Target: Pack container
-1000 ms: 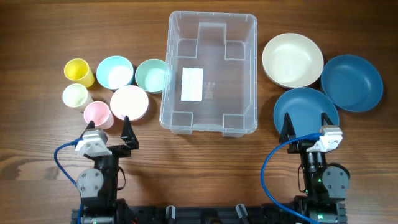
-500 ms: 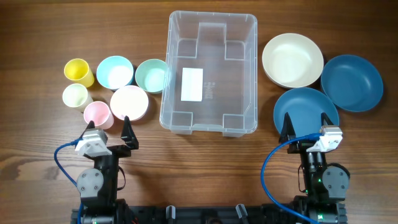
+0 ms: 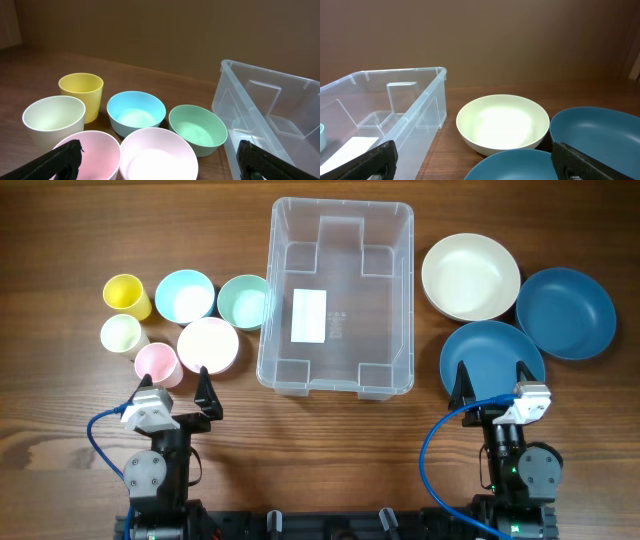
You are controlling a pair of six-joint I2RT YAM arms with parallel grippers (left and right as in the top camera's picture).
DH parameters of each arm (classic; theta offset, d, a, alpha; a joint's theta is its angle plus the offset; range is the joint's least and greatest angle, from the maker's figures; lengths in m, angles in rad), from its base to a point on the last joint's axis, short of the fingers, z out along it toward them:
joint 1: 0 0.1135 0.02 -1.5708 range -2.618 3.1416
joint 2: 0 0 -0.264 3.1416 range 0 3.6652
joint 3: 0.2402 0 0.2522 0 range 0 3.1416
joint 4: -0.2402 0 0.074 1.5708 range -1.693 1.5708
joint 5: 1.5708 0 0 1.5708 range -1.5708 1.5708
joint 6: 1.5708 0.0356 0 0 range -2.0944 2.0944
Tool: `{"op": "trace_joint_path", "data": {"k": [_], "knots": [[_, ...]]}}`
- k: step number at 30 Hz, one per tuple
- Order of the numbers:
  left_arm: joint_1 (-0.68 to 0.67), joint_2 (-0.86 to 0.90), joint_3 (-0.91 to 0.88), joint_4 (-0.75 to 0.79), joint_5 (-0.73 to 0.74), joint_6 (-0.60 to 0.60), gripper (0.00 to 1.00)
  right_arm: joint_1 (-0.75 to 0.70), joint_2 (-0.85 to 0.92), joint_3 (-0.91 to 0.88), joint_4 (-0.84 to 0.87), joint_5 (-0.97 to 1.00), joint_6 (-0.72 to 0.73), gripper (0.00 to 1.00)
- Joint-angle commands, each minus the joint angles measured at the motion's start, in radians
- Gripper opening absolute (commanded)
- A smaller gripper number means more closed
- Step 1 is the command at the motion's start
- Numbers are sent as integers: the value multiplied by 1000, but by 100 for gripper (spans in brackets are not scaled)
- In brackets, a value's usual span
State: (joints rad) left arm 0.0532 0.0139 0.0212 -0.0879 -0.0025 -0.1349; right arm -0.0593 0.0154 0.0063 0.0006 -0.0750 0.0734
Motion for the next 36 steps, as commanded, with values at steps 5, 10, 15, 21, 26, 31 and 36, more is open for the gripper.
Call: {"op": "trace_joint_path", "data": {"k": [5, 10, 15, 21, 26, 31, 36], "knots": [[-6, -7, -10, 6, 9, 20, 100, 8, -2, -1, 5, -12, -14, 100], [-6, -7, -10, 6, 9, 20, 100, 8, -2, -1, 5, -13, -14, 100], [-6, -7, -10, 6, 9, 20, 100, 8, -2, -1, 5, -13, -14, 100], [-6, -7, -10, 6, 9, 20, 100, 8, -2, -1, 5, -13, -15, 100], [-6, -7, -10, 6, 9, 20, 100, 8, 2, -1, 6, 67, -74, 100], [-6, -7, -10, 6, 9, 20, 100, 8, 14, 6, 3, 86, -34, 100], [-6, -7, -10, 6, 9, 20, 100, -16, 98, 81, -26, 301, -18, 100]]}}
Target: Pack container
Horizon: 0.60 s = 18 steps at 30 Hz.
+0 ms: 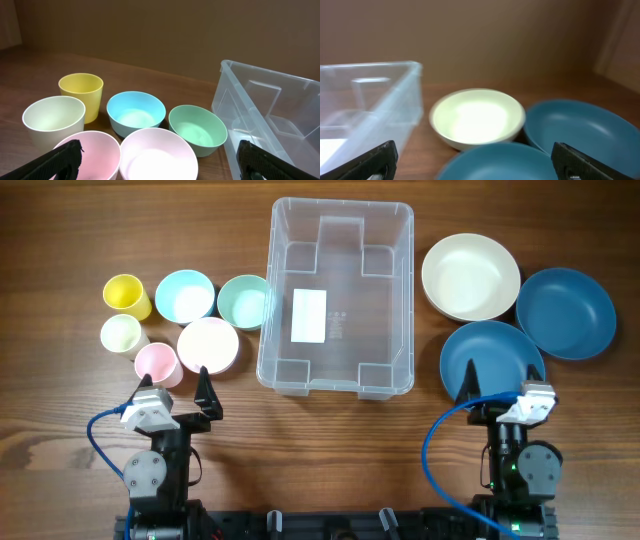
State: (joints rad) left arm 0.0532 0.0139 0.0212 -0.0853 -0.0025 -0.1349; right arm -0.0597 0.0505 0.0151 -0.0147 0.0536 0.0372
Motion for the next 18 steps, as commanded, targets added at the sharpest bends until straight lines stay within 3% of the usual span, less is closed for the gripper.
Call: {"op": "trace_joint_path", "data": {"k": [1, 9, 18], "knots": [[-6, -7, -10, 3, 9, 20, 100, -29, 93, 97, -18, 192, 18, 100], [-6, -7, -10, 3, 9, 20, 100, -250, 477, 393, -186, 157, 51, 100], [-6, -7, -10, 3, 9, 20, 100, -602, 933, 642, -348, -360, 31, 100]]}}
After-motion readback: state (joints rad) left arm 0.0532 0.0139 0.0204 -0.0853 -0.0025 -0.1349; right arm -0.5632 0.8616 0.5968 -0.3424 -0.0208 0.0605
